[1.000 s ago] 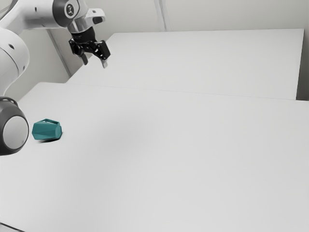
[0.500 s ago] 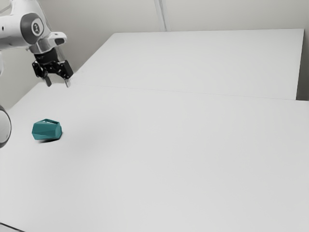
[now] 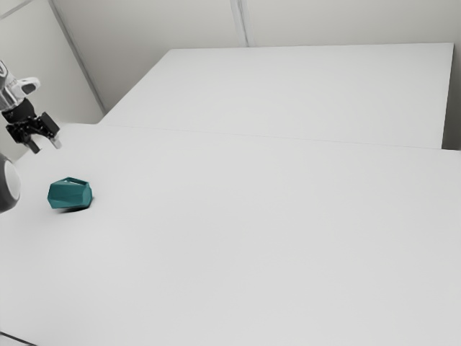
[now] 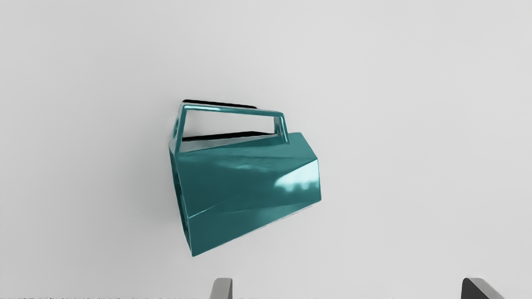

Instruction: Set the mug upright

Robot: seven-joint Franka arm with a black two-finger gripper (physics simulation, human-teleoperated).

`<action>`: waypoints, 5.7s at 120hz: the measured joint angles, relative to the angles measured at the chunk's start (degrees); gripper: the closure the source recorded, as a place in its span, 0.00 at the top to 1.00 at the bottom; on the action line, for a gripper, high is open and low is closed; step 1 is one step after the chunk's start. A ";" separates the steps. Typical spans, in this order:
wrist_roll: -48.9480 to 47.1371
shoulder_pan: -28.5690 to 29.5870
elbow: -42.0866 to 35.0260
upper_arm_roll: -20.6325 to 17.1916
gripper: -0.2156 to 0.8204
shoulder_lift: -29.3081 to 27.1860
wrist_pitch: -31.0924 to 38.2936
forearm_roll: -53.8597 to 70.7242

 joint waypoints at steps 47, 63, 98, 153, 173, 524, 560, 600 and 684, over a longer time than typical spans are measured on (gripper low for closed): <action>10.48 6.18 3.56 -0.79 0.79 7.89 -1.92 -1.28; 12.95 7.08 4.94 -1.41 0.79 10.67 -0.91 -1.81; 16.95 8.24 6.73 -1.56 0.79 14.15 0.27 -4.18; 20.14 8.77 5.84 -0.88 0.79 15.94 -0.13 -11.17; 20.83 9.00 5.72 -0.79 0.79 16.04 -1.19 -14.55; 19.98 -8.21 2.68 -9.30 0.04 2.51 -3.98 -8.23; 16.63 -17.08 -25.89 -13.47 0.03 -15.59 14.76 7.15; 12.14 -21.68 -46.51 -14.24 0.03 -26.64 33.15 15.44; 4.93 -21.96 -60.06 -15.69 0.03 -30.80 45.41 18.40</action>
